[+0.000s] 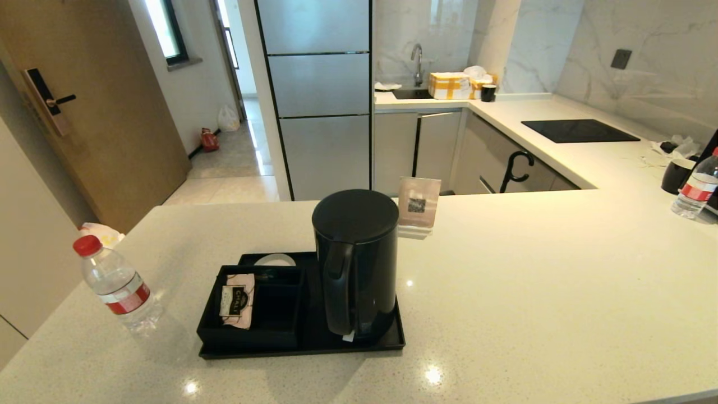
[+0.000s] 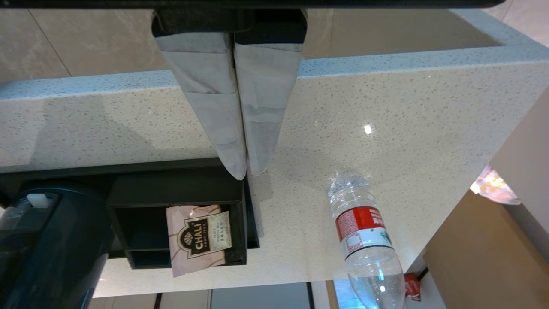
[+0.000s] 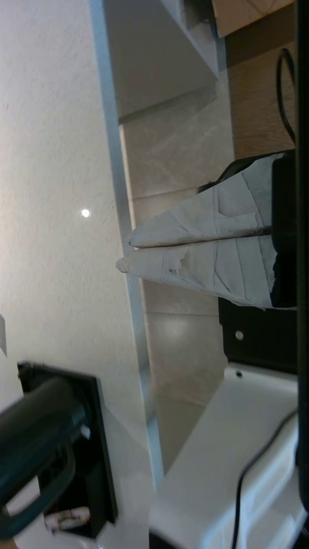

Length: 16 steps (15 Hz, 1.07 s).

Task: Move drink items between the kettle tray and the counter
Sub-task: Return the bottled water to its original position

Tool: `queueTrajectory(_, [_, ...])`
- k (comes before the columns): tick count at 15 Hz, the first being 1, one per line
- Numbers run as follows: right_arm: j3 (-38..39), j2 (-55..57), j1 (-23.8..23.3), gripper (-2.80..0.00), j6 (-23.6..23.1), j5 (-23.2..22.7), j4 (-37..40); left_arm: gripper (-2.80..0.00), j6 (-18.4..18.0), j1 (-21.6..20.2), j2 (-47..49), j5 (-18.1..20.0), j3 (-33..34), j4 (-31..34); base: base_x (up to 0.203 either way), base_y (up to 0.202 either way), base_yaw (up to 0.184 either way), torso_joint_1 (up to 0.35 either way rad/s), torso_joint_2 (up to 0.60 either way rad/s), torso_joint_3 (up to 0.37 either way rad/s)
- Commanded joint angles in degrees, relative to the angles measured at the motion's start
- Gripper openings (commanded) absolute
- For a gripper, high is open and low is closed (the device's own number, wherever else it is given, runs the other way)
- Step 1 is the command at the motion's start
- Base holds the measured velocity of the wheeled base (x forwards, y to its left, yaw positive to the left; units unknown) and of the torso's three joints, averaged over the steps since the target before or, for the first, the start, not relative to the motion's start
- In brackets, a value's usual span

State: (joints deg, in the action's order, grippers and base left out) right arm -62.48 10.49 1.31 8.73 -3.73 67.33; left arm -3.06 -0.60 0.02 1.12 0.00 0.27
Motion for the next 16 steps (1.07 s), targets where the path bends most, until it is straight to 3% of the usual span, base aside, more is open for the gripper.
queueTrajectory(1, [6.8,-10.1,-0.7,-2.8,0.2,1.4,-1.0,-2.8,0.0,0.0,0.0,0.0,0.0,0.0,0.0,0.0,0.0,0.0,0.0,0.0])
queueTrajectory(6, [18.3,-10.5,-1.1,-2.8,0.3,3.0,-21.5,-2.8,0.0,0.0,0.0,0.0,0.0,0.0,0.0,0.0,0.0,0.0,0.0,0.0])
queueTrajectory(10, [34.3,-10.5,-1.1,-2.8,-0.2,7.4,-48.0,-2.8,0.0,0.0,-0.1,0.0,0.0,0.0,0.0,0.0,0.0,0.0,0.0,0.0])
queueTrajectory(14, [52.7,-10.5,-1.1,-2.8,-3.4,8.2,-76.1,-2.8,0.0,0.0,0.0,0.0,0.0,0.0,0.0,0.0,0.0,0.0,0.0,0.0])
queueTrajectory(16, [54.6,-10.5,-1.1,-2.8,-5.6,8.3,-76.3,-2.8,0.0,0.0,0.0,0.0,0.0,0.0,0.0,0.0,0.0,0.0,0.0,0.0])
